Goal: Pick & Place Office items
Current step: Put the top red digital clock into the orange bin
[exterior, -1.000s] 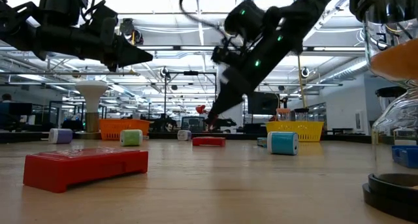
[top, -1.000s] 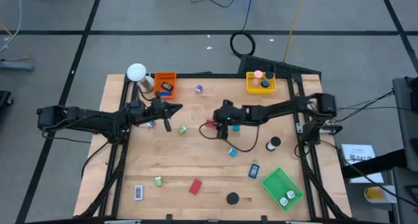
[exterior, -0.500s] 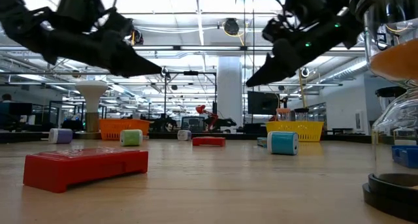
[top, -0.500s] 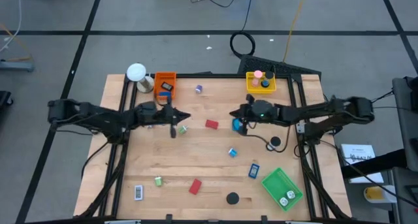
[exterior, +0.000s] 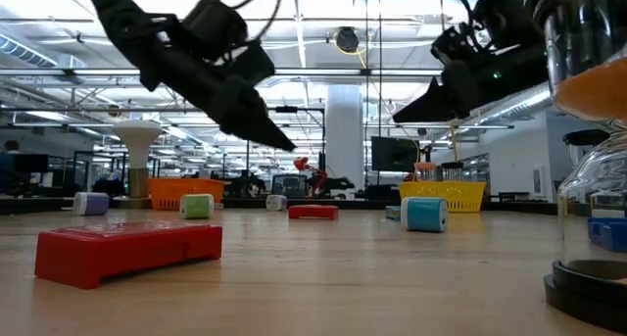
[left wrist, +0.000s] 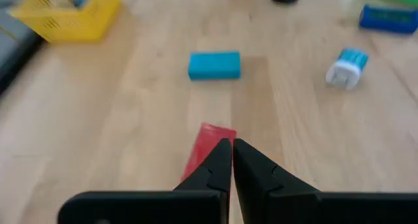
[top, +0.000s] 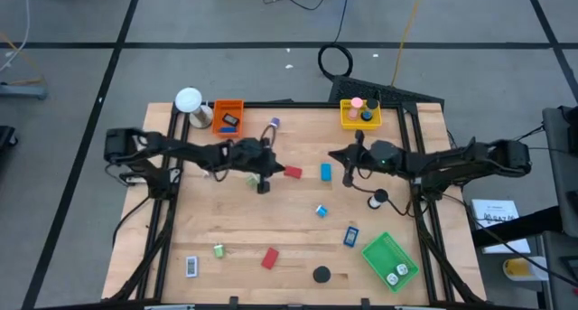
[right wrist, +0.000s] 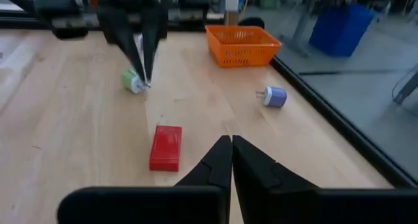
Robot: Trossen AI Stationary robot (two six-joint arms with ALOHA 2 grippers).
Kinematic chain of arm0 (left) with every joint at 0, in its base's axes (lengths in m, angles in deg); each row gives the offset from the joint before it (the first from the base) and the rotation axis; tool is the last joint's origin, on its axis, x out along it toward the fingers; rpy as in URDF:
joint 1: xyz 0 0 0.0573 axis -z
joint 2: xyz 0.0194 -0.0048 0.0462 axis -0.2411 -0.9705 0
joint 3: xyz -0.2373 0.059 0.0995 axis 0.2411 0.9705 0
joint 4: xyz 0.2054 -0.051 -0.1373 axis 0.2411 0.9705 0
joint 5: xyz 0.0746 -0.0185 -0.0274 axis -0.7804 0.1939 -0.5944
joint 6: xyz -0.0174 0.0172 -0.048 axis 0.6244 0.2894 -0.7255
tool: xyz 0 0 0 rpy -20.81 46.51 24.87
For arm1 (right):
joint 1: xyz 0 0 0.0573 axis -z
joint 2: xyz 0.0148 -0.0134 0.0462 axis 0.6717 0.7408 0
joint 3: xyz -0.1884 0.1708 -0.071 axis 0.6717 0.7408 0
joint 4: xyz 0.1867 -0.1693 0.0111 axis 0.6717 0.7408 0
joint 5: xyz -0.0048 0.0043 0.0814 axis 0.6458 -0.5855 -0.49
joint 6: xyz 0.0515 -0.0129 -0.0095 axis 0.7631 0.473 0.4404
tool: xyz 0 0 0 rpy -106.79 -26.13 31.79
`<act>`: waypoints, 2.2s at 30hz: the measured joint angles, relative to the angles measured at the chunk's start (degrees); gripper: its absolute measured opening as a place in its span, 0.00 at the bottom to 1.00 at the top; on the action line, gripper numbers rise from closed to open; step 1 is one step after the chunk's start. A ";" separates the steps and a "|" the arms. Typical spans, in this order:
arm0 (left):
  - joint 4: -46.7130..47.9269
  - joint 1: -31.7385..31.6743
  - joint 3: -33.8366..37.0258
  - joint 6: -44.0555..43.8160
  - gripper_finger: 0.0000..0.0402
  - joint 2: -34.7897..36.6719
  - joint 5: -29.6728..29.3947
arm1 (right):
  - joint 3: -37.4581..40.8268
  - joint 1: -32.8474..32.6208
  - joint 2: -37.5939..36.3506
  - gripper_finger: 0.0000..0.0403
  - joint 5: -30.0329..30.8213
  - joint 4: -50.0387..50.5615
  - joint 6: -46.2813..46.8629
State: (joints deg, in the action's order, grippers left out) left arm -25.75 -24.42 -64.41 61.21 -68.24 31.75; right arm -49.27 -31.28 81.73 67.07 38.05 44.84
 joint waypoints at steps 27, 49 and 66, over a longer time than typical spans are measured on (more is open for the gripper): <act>9.03 -0.38 -15.26 6.82 0.70 -18.95 -2.57 | 2.52 -0.02 0.00 0.00 -0.20 -6.60 -1.49; 31.96 -1.67 -15.04 -12.87 0.42 -12.22 -17.30 | 2.50 -0.02 0.00 0.00 -0.20 -6.18 -1.43; 31.22 -2.12 -14.91 -14.50 0.55 -11.98 -15.22 | 2.50 -0.04 0.00 0.00 -0.20 -6.20 -0.25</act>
State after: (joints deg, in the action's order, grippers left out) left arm 5.47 -26.54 -79.32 46.71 -80.23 16.54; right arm -46.77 -31.33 81.73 66.87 31.84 44.59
